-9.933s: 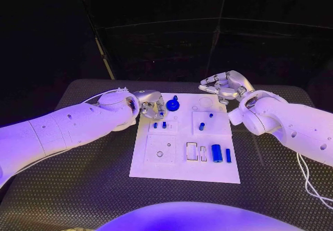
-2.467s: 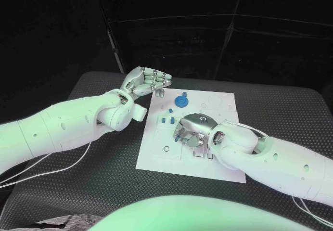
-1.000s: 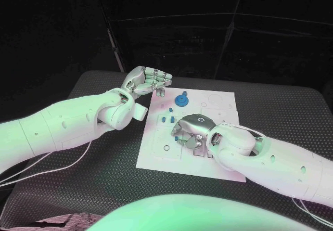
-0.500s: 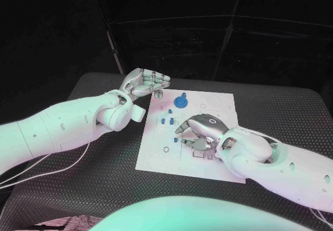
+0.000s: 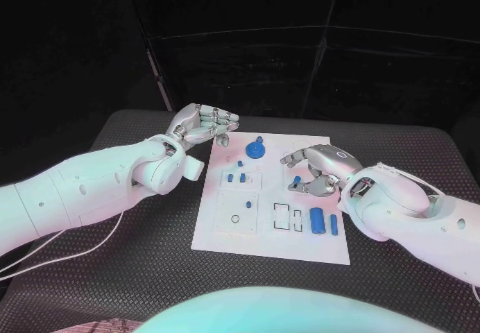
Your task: Assemble the parts on the task board
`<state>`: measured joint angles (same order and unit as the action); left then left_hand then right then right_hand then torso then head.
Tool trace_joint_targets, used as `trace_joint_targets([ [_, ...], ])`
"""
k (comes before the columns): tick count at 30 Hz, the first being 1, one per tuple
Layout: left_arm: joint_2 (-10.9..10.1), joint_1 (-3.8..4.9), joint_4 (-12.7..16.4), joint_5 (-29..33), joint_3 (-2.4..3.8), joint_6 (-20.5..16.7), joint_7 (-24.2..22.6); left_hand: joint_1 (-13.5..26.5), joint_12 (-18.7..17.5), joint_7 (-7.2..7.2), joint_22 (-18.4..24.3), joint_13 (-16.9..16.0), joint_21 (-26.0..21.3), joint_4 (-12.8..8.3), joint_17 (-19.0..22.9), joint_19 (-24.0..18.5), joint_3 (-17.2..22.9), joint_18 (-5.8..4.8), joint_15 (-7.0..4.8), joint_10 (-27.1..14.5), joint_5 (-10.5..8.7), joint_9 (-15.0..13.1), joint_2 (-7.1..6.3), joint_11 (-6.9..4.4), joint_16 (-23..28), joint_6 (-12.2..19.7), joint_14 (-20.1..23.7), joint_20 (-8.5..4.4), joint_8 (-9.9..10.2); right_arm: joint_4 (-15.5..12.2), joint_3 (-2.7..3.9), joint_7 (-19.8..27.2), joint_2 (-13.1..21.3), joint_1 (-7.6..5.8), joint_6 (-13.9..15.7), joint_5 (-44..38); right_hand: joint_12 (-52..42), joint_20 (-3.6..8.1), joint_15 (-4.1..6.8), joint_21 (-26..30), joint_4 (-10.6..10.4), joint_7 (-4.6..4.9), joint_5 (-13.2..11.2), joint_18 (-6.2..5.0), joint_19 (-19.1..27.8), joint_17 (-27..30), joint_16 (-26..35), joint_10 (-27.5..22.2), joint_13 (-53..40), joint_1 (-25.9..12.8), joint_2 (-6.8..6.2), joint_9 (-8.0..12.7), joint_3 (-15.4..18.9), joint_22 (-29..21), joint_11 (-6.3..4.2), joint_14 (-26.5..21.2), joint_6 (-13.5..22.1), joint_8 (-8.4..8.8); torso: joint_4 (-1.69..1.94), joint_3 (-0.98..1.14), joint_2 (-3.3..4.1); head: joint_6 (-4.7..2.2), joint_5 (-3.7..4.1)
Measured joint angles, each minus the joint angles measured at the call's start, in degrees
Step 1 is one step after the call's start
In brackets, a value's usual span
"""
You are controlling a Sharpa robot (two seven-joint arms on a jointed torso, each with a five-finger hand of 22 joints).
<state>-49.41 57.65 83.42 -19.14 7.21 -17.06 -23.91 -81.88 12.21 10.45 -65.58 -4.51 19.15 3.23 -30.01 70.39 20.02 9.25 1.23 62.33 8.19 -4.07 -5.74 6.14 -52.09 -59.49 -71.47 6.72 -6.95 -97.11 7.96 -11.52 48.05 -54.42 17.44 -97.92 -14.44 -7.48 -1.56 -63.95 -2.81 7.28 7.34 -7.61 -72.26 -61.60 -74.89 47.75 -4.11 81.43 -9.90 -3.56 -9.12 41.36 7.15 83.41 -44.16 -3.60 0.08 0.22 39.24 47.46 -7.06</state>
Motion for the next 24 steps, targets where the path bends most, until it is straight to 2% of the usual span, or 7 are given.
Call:
trace_joint_targets([
  [4, 0.0, -0.02, 0.0, 0.0, 0.0, 0.17, 0.05, 0.0, 0.0, 0.0, 0.0, 0.0, 0.0, 0.0, 0.0, 0.0, 0.0, 0.0, 0.0, 0.0, 0.0, 0.0, 0.0, 0.0, 0.0, 0.0, 0.0, 0.0, 0.0, 0.46, 0.12, -1.29, 0.3, 0.0, -1.58, 0.06, -1.9, 0.0, 0.02, 0.44, -3.48, -0.11, 0.0, 0.0, 0.0, 0.36, 0.01, -1.3, 0.0, 2.27, -0.37, 0.0, 2.61, -0.96, 0.11, 0.02, 0.21, 0.0, 0.04, 0.0, 0.07, -0.09, 0.19],
  [9, 0.03, -0.02, 0.0, 0.0, 0.0, 0.33, 0.09, 0.0, 0.0, 0.0, 0.0, 0.0, 0.0, 0.0, 0.03, 0.0, 0.0, 0.0, 0.0, 0.0, 0.0, 0.0, 0.0, 0.0, 0.0, 0.0, 0.0, 0.0, 0.0, 0.99, 0.21, -2.43, 0.32, 0.0, -3.92, 0.06, -3.4, 0.0, 0.02, 0.44, -5.34, 0.36, 0.0, 0.01, 0.0, -0.21, -0.04, -1.3, -0.01, 3.01, -0.18, -0.11, 3.07, -0.93, 0.11, 0.02, -1.87, 0.0, 0.09, -0.03, 0.09, -0.06, 0.36],
  [11, 0.03, -0.02, 0.0, 0.0, 0.0, 0.36, 0.1, 0.0, 0.0, 0.0, 0.0, 0.0, 0.0, 0.0, 0.04, 0.0, 0.0, 0.0, 0.0, 0.0, 0.0, 0.0, 0.0, 0.0, 0.0, 0.0, 0.0, 0.0, 0.0, 1.14, 0.21, -2.7, 0.29, 0.0, -4.57, 0.05, -3.96, 0.25, 0.05, 0.44, -5.6, 0.55, 0.0, 0.01, -0.25, -0.4, -0.36, -1.23, -0.11, 3.34, 0.14, -0.21, 2.98, -0.81, 0.05, 0.05, -2.99, -0.01, 0.1, -0.03, 0.09, -0.02, 0.37],
  [12, 0.03, -0.03, 0.0, 0.0, 0.0, 0.38, 0.11, 0.0, 0.0, 0.0, 0.0, 0.0, 0.0, 0.0, 0.04, 0.0, 0.0, 0.0, 0.0, 0.0, 0.0, 0.0, 0.0, 0.0, 0.0, 0.0, 0.0, 0.0, 0.0, 1.23, 0.21, -2.87, 0.24, 0.0, -4.93, 0.05, -4.45, 0.42, 0.26, 0.44, -5.77, 0.77, 0.0, 0.01, -0.48, -0.61, -0.42, -0.74, -0.17, 3.5, 0.31, -0.33, 2.81, -0.54, -0.44, 0.26, -4.26, -0.27, 0.1, -0.03, 0.09, 0.01, 0.37],
  [16, 0.02, -0.03, -0.02, 0.0, 0.0, 0.45, 0.14, 0.0, 0.0, 0.0, -0.01, 0.0, 0.0, 0.0, 0.04, 0.0, 0.0, 0.0, 0.0, 0.0, 0.0, 0.0, 0.0, 0.0, 0.0, 0.0, 0.0, 0.0, 0.0, 1.6, 0.21, -3.54, -0.08, 0.0, -5.96, 0.03, -6.69, 0.84, 0.55, -0.81, -5.86, 1.9, -0.69, 0.01, -2.12, -1.65, -1.13, 2.42, -0.25, 5.22, 2.05, -0.53, 1.42, 1.57, -1.25, 0.55, -7.61, -0.9, 0.1, -0.03, 0.09, 0.09, 0.3],
  [19, 0.03, -0.03, -0.07, 0.0, 0.0, 0.5, 0.17, 0.0, 0.0, 0.0, -0.01, 0.0, 0.0, 0.0, 0.04, 0.0, 0.0, 0.0, 0.0, 0.0, 0.0, 0.0, 0.0, 0.0, 0.0, 0.0, 0.0, 0.0, 0.0, 1.91, 0.21, -3.99, -0.32, 0.0, -6.4, 0.02, -7.23, 0.97, 0.55, -1.58, -5.65, 2.1, -1.95, 0.01, -2.76, -1.87, -1.13, 5.07, 0.06, 5.62, 3.38, -0.59, -0.39, 2.73, -1.31, 0.55, -9.9, -1.58, 0.1, -0.03, 0.07, 0.15, 0.29],
  [24, 0.1, -0.03, -0.15, 0.0, 0.0, 0.56, 0.19, 0.0, 0.0, 0.0, -0.01, 0.0, 0.0, 0.0, 0.04, 0.0, 0.0, 0.0, 0.0, 0.0, 0.0, 0.0, 0.0, 0.0, 0.0, 0.0, 0.0, 0.0, 0.0, 2.21, 0.21, -4.47, -0.72, 0.0, -6.91, 0.02, -6.8, 1.2, 0.97, -2.63, -5.74, 2.1, -2.54, 0.02, -3.54, -2.81, -1.72, 8.93, 0.56, 5.72, 3.75, -0.59, -3.54, 4.34, -1.63, 0.54, -13.13, -2.05, 0.1, 0.0, 0.04, 0.21, 0.37],
])
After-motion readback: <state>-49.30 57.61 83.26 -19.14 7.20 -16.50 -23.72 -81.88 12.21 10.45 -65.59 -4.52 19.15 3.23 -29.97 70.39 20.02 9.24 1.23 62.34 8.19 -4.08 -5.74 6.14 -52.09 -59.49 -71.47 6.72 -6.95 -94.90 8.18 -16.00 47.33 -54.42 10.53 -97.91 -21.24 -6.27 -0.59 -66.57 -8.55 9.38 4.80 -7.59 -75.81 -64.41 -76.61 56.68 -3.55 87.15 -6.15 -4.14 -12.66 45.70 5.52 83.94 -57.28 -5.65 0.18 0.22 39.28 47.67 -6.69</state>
